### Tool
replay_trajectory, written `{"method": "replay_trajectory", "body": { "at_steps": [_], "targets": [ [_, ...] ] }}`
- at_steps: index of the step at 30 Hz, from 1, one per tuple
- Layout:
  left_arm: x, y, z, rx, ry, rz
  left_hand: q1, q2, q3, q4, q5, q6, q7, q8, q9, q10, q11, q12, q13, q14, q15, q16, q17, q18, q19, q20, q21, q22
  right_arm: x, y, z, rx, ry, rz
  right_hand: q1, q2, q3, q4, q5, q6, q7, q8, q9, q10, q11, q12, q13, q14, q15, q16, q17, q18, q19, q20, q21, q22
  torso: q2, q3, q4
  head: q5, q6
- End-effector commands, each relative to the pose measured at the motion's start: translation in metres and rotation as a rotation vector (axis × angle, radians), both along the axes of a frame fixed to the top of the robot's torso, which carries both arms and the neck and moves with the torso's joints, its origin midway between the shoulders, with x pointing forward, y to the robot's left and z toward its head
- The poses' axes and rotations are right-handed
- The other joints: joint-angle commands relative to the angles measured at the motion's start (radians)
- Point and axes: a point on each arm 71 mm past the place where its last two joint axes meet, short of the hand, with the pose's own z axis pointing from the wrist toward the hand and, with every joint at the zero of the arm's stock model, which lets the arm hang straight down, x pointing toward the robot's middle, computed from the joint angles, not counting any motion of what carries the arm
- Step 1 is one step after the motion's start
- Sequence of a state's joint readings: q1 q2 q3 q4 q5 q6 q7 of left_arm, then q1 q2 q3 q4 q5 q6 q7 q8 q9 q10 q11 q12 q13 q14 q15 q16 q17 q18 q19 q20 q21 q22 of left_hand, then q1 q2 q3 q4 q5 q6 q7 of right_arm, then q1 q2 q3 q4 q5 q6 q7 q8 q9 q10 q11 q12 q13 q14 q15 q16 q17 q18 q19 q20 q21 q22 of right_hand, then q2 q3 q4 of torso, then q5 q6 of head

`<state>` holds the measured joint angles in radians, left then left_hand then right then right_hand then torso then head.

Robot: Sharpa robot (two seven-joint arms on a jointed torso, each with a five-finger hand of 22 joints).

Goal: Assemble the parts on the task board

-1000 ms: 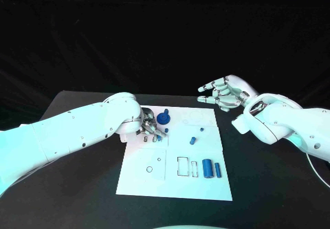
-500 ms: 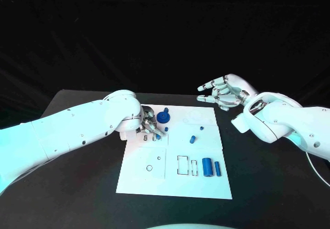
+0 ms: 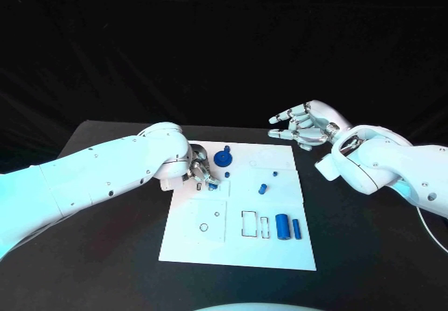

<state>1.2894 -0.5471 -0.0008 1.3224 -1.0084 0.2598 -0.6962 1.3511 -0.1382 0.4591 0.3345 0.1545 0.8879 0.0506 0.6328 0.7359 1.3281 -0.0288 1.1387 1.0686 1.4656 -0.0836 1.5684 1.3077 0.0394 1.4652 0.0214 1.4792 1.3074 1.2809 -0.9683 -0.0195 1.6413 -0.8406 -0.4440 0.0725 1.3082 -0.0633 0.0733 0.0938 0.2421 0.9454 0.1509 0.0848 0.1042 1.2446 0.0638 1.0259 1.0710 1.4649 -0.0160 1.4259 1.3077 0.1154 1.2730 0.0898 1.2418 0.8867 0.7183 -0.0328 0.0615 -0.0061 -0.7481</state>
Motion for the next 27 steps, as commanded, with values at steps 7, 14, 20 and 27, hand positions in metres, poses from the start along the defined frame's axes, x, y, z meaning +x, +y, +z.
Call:
{"method": "replay_trajectory", "body": {
  "at_steps": [7, 14, 20, 27],
  "targets": [
    [-0.0028, 0.0045, 0.0038, -0.054, -0.039, 0.069, -0.061, -0.015, 0.224, -0.2, 0.026, 0.004, -0.011, 0.011, 0.02, 0.013, -0.003, 0.009, 0.007, 0.105, -0.003, 0.002, 0.263, -0.005, 0.034, 0.003, -0.001, 0.133, 0.0001, 0.0023, -0.0013, -0.003, -0.004, 0.011, 0.0, 0.008, -0.006, 0.002, 0.006, 0.006, -0.003, 0.007, 0.002, -0.005, -0.005, -0.004, -0.002, 0.057, -0.002, -0.004, 0.048, 0.012, -0.006, -0.003, -0.007, -0.005, 0.0, 0.0009, 0.0007, 0.009, 0.002],
    [-0.0046, 0.0077, 0.0061, -0.057, -0.084, 0.059, -0.068, -0.024, 0.237, -0.214, 0.031, 0.006, -0.012, 0.012, 0.024, 0.015, -0.004, 0.009, 0.007, 0.105, -0.004, 0.002, 0.263, -0.006, 0.035, 0.003, 0.0, 0.135, 0.0003, 0.0023, -0.002, 0.0, -0.001, 0.01, -0.002, 0.01, -0.01, 0.005, 0.01, 0.006, -0.003, 0.007, 0.002, -0.007, -0.004, -0.006, -0.004, 0.057, -0.002, -0.005, 0.048, 0.012, -0.007, -0.003, -0.01, -0.009, 0.001, 0.0007, -0.0003, 0.012, 0.001],
    [-0.0057, 0.0098, 0.004, -0.02, -0.116, 0.04, -0.07, -0.028, 0.241, -0.22, 0.031, 0.007, -0.012, 0.011, 0.025, 0.015, -0.005, 0.007, 0.005, 0.105, -0.004, 0.002, 0.263, -0.006, 0.035, 0.003, 0.001, 0.136, 0.0003, 0.0019, -0.0025, 0.001, 0.001, 0.01, -0.003, 0.01, -0.012, 0.006, 0.012, 0.006, -0.003, 0.007, 0.002, -0.007, -0.004, -0.005, -0.004, 0.057, -0.002, -0.006, 0.047, 0.012, -0.007, -0.003, -0.01, -0.01, 0.001, 0.0004, -0.0008, 0.015, -0.003],
    [-0.0079, 0.01, -0.0015, 0.011, -0.102, 0.023, -0.071, -0.03, 0.245, -0.225, 0.031, 0.007, -0.011, 0.011, 0.026, 0.014, -0.005, 0.005, 0.003, 0.105, -0.004, 0.002, 0.263, -0.005, 0.034, 0.003, -0.001, 0.133, 0.0002, 0.0016, -0.0028, 0.002, 0.003, 0.01, -0.004, 0.011, -0.013, 0.007, 0.012, 0.005, -0.003, 0.007, 0.002, -0.007, -0.004, -0.005, -0.004, 0.057, -0.002, -0.005, 0.047, 0.012, -0.007, -0.003, -0.011, -0.01, 0.001, 0.0, -0.0001, 0.018, -0.004]
  ]
}}
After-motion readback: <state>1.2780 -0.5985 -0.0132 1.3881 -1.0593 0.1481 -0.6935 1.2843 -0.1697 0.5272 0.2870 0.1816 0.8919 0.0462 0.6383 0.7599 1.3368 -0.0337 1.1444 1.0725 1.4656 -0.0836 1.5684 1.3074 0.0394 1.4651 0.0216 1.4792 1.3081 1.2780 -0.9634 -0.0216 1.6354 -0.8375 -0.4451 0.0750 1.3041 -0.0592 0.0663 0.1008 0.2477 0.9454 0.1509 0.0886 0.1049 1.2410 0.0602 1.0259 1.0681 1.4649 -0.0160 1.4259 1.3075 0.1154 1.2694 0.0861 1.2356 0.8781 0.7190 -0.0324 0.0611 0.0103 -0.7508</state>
